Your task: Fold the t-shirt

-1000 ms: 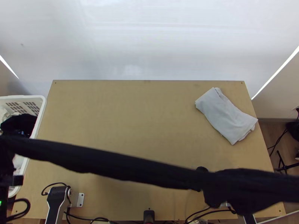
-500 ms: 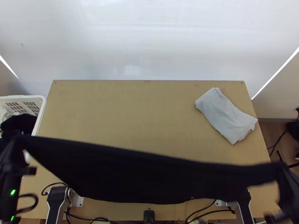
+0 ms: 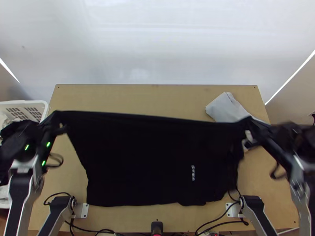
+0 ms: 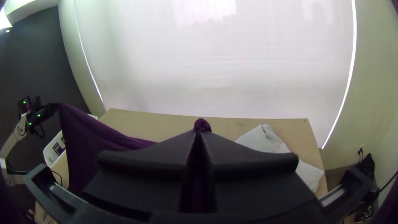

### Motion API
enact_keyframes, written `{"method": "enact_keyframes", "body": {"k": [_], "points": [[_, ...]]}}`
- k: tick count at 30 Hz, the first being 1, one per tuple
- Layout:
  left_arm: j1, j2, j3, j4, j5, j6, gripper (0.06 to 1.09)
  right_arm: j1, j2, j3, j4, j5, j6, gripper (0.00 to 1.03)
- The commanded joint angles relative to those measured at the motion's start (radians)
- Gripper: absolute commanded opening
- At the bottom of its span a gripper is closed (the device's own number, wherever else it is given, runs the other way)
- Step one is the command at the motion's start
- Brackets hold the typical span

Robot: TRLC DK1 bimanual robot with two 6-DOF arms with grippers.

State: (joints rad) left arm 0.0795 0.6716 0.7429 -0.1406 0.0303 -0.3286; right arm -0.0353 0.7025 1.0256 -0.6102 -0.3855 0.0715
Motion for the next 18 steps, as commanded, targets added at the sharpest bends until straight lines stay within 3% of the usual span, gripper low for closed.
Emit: {"method": "enact_keyframes", "body": {"k": [1,7,18], "points": [[-0.003,0.356,-0.007,0.228,-0.003,0.014,0.09,0.121,0.304,-0.088,0.245,0.059,0.008,0.03],[-0.009,0.614,0.062,0.346,-0.001,0.026,0.09,0.186,0.552,-0.033,0.366,0.079,0.017,0.03],[-0.018,1.004,0.299,0.42,-0.013,0.03,0.09,0.195,0.925,0.166,0.414,0.08,0.016,0.03]]}}
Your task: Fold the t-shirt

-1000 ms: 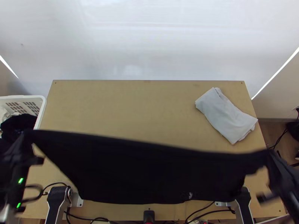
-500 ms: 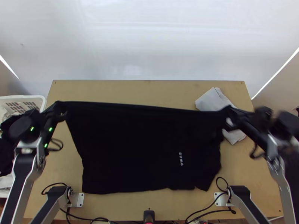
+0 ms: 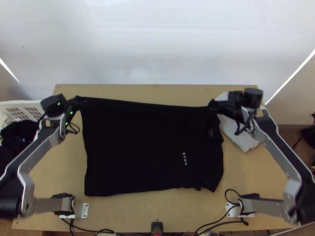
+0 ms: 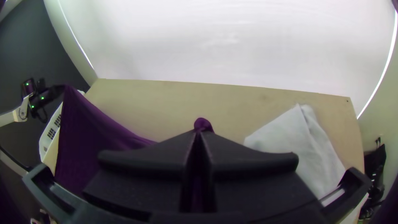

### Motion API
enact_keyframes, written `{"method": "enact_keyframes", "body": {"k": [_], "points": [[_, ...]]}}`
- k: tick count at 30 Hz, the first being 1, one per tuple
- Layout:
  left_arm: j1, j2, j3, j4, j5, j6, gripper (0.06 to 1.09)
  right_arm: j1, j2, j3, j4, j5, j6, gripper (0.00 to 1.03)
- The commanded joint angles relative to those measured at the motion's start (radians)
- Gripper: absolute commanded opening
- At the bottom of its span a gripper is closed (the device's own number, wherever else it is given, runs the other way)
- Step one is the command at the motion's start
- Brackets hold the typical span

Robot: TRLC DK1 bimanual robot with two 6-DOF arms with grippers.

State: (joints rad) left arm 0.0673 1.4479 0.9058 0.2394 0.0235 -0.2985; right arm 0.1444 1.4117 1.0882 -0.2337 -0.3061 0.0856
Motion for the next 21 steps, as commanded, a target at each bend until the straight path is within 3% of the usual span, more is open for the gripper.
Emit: {"method": "enact_keyframes", "body": {"k": [1,21], "points": [[-0.006,0.258,0.162,0.041,-0.01,-0.002,0.09,0.015,0.244,0.121,0.039,0.001,0.002,0.03],[-0.001,0.603,0.467,0.011,-0.108,0.001,0.09,0.011,0.593,0.435,0.023,0.036,0.014,0.03]]}}
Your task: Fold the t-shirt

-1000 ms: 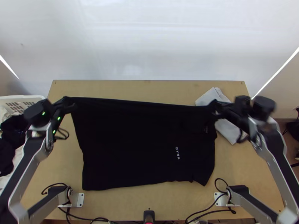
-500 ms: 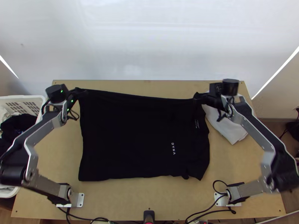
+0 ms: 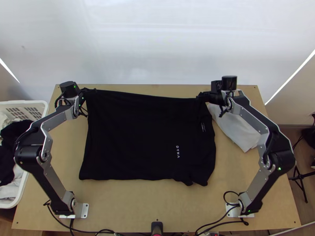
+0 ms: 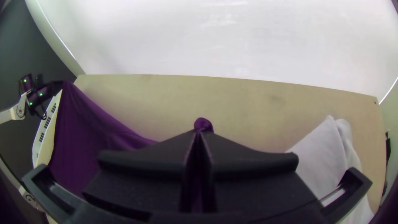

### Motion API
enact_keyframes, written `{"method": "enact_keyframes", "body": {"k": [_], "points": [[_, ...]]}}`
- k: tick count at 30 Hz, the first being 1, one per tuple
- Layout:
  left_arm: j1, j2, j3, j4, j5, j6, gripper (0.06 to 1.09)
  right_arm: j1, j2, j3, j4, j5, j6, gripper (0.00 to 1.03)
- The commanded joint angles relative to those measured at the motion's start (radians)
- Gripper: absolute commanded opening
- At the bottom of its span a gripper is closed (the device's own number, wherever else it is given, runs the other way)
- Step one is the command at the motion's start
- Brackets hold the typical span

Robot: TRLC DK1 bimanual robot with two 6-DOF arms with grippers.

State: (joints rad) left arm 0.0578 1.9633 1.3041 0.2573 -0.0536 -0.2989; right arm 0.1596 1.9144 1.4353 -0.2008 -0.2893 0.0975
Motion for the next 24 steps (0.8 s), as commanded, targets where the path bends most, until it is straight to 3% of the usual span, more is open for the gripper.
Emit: {"method": "enact_keyframes", "body": {"k": [1,9,14,17,24], "points": [[0.008,0.091,0.07,-0.007,-0.037,0.001,0.09,-0.005,0.1,0.096,-0.012,0.022,0.002,0.03],[0.008,0.094,0.075,-0.092,-0.049,0.015,0.09,0.0,0.16,0.18,-0.095,0.036,0.022,0.03],[-0.001,0.037,0.069,-0.242,-0.048,0.012,0.09,0.008,0.135,0.185,-0.212,0.029,0.051,0.03],[-0.01,-0.015,0.044,-0.351,-0.025,0.027,0.09,0.017,0.101,0.168,-0.29,0.015,0.054,0.03],[-0.019,-0.127,-0.065,-0.414,0.058,0.075,0.09,0.026,0.035,0.137,-0.417,-0.024,0.076,0.03]]}}
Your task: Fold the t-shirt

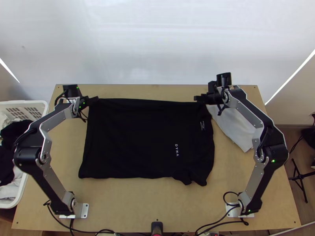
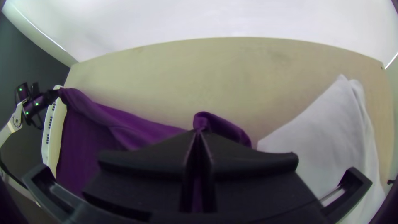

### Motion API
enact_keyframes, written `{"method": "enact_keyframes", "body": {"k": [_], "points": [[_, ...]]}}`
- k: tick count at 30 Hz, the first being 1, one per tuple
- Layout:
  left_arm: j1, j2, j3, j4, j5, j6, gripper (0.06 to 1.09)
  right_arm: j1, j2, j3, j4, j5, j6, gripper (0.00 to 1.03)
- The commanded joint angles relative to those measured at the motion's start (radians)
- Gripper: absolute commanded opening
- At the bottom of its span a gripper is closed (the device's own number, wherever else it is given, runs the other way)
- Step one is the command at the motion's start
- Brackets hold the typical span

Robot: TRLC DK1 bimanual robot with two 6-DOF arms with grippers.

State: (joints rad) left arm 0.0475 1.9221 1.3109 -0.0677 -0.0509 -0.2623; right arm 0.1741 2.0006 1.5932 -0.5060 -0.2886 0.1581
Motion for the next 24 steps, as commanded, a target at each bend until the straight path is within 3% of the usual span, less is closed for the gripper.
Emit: {"method": "enact_keyframes", "body": {"k": [1,12,24], "points": [[-0.009,-0.094,-0.076,-0.109,0.056,0.046,0.09,0.011,-0.059,-0.032,-0.117,-0.024,0.015,0.03],[0.038,-0.137,-0.148,-0.161,0.059,0.133,0.09,0.01,-0.094,-0.133,-0.166,-0.023,0.006,0.03],[0.104,-0.161,-0.22,-0.153,0.134,0.182,0.09,0.002,-0.105,-0.233,-0.166,-0.004,-0.002,0.03]]}}
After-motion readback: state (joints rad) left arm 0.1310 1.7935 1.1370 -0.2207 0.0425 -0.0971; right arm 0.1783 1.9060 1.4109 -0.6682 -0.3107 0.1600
